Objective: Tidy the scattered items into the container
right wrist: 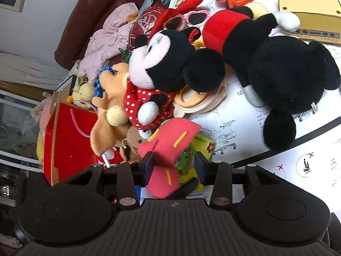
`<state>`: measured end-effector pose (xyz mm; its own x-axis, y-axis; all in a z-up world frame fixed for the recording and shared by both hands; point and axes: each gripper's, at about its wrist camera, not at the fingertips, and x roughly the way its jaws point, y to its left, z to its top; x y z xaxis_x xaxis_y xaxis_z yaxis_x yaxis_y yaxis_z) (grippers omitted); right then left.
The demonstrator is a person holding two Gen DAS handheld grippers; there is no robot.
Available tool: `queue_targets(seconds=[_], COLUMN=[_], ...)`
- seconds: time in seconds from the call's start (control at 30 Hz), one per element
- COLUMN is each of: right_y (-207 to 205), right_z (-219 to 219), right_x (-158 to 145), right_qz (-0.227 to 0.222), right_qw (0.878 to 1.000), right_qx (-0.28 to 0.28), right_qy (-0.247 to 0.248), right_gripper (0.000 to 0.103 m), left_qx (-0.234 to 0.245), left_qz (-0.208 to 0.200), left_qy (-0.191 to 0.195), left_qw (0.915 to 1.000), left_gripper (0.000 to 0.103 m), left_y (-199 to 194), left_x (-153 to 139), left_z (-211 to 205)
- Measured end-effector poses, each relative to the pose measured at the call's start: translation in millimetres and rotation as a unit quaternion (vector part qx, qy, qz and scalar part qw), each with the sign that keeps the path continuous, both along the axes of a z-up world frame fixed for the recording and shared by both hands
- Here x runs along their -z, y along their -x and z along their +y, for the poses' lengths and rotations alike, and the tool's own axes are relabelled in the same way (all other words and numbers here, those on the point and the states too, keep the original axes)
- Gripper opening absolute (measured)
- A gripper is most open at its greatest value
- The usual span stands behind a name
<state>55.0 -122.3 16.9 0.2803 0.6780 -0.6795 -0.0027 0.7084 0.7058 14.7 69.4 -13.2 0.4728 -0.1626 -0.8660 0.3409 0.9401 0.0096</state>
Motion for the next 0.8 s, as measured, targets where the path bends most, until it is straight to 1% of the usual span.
queue_targets(seconds=[0.1,0.2,0.27,0.33,0.43,0.53,0.6,0.7,0.77,0.8], right_y=[-1.1,-2.7,-3.6,-4.5,-5.5,-4.5,-3.1,-1.0,-1.1,-2.2], right_z=[-3.2,-4.8,-4.0,-3.0,-2.9,-2.6,-2.4,1.4,6.4,8.9], right_x=[0.1,0.5,1.2,2.2,5.0,5.3,4.1,-1.8,-6.7,-8.6], right_qz=[-0.004,-0.006,-0.009,-0.012,-0.007,0.000,0.000,-0.007,-0.022,-0.028], right_qw=[1.000,1.000,1.000,1.000,1.000,1.000,1.000,1.000,0.999,0.999], right_qx=[0.004,0.005,0.003,0.000,-0.001,-0.004,-0.007,-0.015,-0.021,-0.022], right_qy=[0.005,0.008,0.013,0.020,0.015,0.010,0.007,0.006,0.013,0.023], right_gripper=[0.047,0.047,0.046,0.046,0.046,0.050,0.052,0.056,0.054,0.045], left_qx=[-0.002,0.020,0.030,0.042,0.049,0.025,0.009,0.008,0.017,0.019], left_qz=[0.001,-0.001,-0.006,0.000,0.008,0.006,0.012,0.010,0.003,0.001], left_qy=[0.007,0.018,0.011,0.010,0.010,-0.010,-0.001,0.012,0.013,0.012], left_qw=[1.0000,0.9996,0.9995,0.9991,0.9987,0.9996,0.9999,0.9998,0.9998,0.9998], left_gripper=[0.075,0.078,0.080,0.080,0.080,0.078,0.078,0.078,0.079,0.079], left_y=[-5.6,-4.2,-0.5,4.2,9.4,3.9,-6.1,-15.1,-15.2,-14.4], left_x=[-5.8,-14.2,-15.9,-13.9,-10.1,-4.6,-3.0,-4.4,-5.2,-4.9], left_z=[3.4,3.7,1.3,-0.4,-2.5,-1.5,1.3,1.0,-1.4,-1.8])
